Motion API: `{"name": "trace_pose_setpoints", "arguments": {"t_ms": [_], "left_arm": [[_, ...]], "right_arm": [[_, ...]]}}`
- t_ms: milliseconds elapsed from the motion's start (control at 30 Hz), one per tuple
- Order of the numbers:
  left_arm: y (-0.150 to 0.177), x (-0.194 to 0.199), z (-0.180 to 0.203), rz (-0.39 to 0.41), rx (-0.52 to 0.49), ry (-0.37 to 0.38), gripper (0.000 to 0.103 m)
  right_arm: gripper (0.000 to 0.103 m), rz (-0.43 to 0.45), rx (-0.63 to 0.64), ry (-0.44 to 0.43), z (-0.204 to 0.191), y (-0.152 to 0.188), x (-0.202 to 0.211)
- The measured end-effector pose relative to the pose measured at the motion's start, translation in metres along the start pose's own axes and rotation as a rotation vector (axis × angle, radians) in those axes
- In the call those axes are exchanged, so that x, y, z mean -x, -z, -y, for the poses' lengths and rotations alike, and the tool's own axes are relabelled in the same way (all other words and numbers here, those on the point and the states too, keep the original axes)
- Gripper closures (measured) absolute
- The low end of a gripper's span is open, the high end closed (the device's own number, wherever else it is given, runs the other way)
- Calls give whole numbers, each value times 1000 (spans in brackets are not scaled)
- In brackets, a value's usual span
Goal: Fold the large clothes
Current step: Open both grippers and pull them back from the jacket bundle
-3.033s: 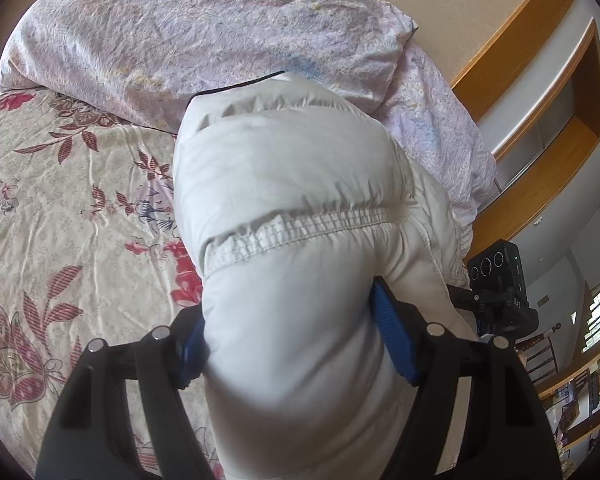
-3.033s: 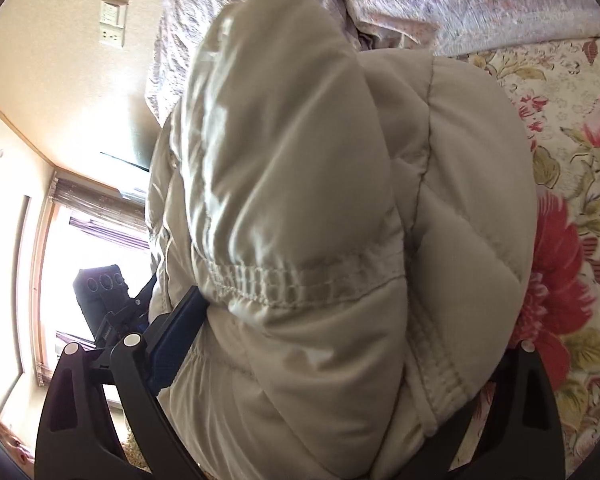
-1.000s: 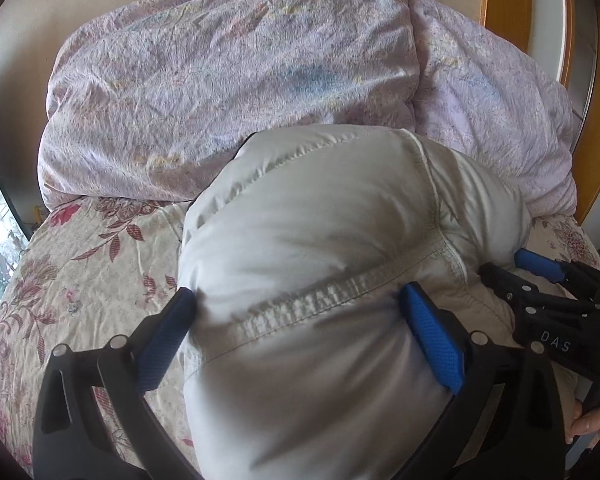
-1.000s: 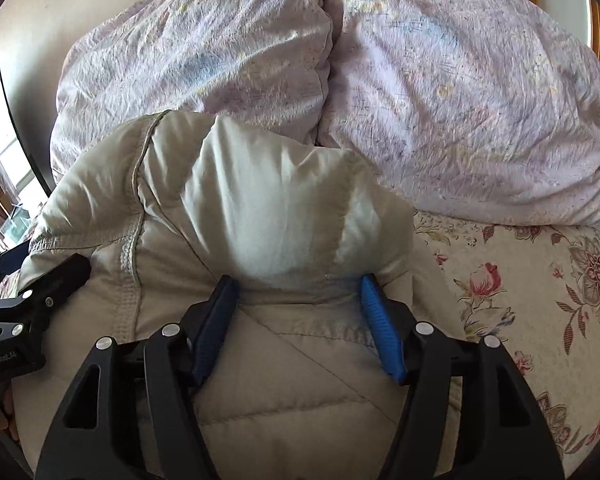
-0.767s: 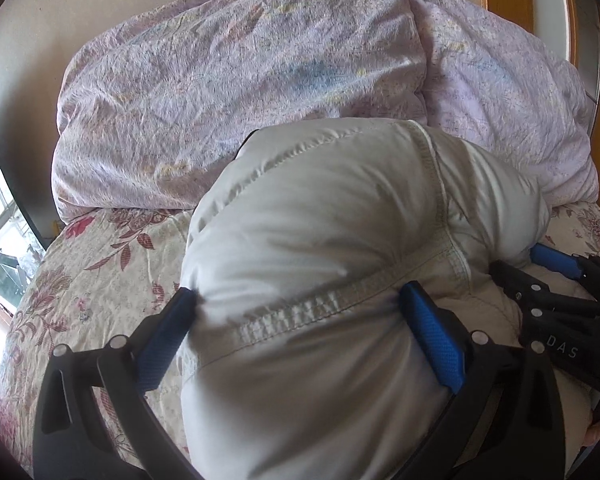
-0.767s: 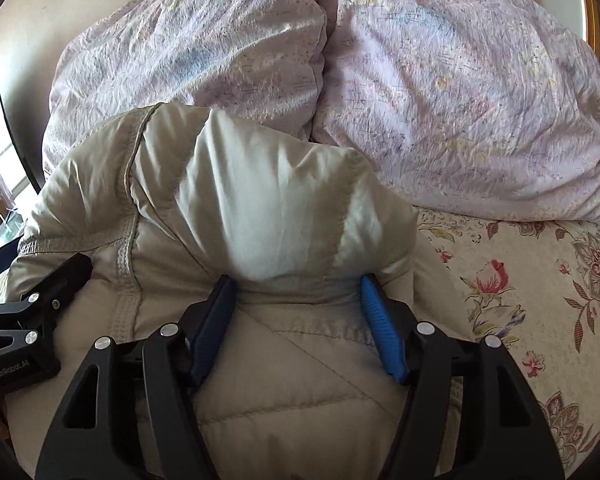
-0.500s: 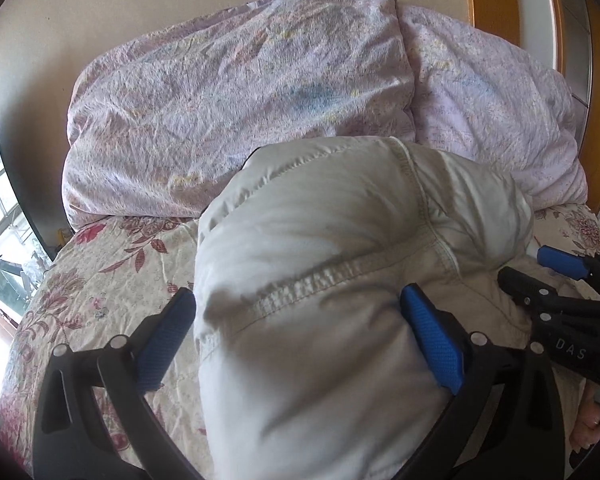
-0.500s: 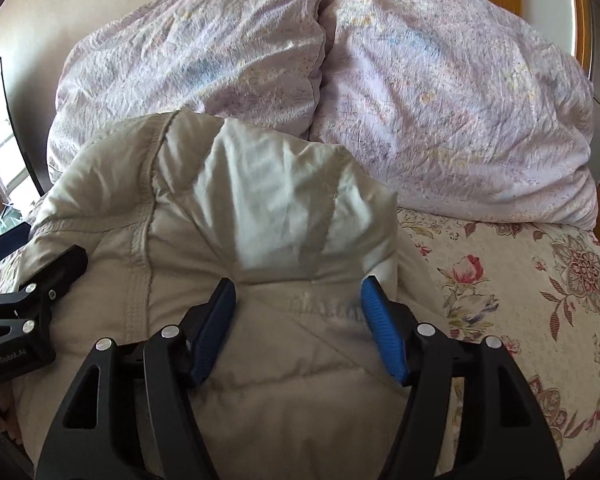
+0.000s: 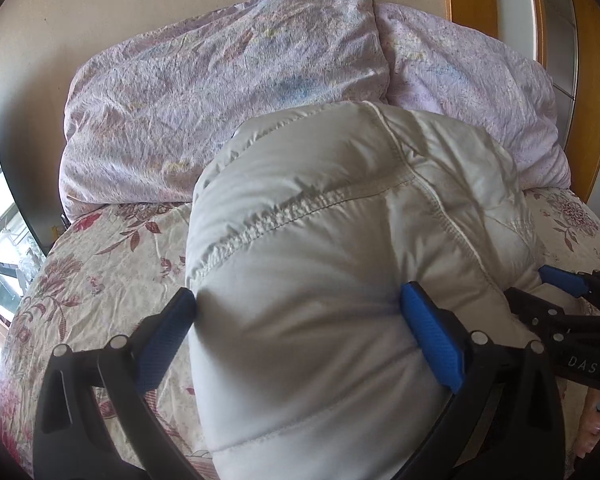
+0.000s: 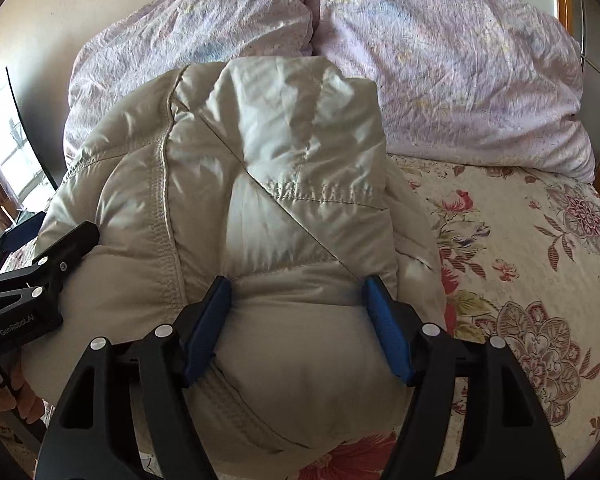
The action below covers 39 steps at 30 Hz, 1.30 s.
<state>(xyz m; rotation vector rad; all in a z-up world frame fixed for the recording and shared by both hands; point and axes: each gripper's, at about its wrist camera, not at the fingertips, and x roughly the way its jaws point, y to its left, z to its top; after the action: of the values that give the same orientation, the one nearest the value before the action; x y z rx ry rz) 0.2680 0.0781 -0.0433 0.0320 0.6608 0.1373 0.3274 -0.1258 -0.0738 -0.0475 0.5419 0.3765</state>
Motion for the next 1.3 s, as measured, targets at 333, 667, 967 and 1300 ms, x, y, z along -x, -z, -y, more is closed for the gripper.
{"name": "trace_pose_setpoints", "arguments": {"t_ms": [333,667,967,1300], "left_arm": [[7,27,-9,21,43,23,2],[39,86,-32,-12,117,-4,2],[77,121,-28,-49,152,2,2],[91,149,-9,-57,106,-3,2]], "right_arm": [[8,2,-27,62,4,-1,18],[1,66,-76,97,7,24,87],[1,69,-79,70,-3,58,125],[1,57,-56,73,-16,81,147]]}}
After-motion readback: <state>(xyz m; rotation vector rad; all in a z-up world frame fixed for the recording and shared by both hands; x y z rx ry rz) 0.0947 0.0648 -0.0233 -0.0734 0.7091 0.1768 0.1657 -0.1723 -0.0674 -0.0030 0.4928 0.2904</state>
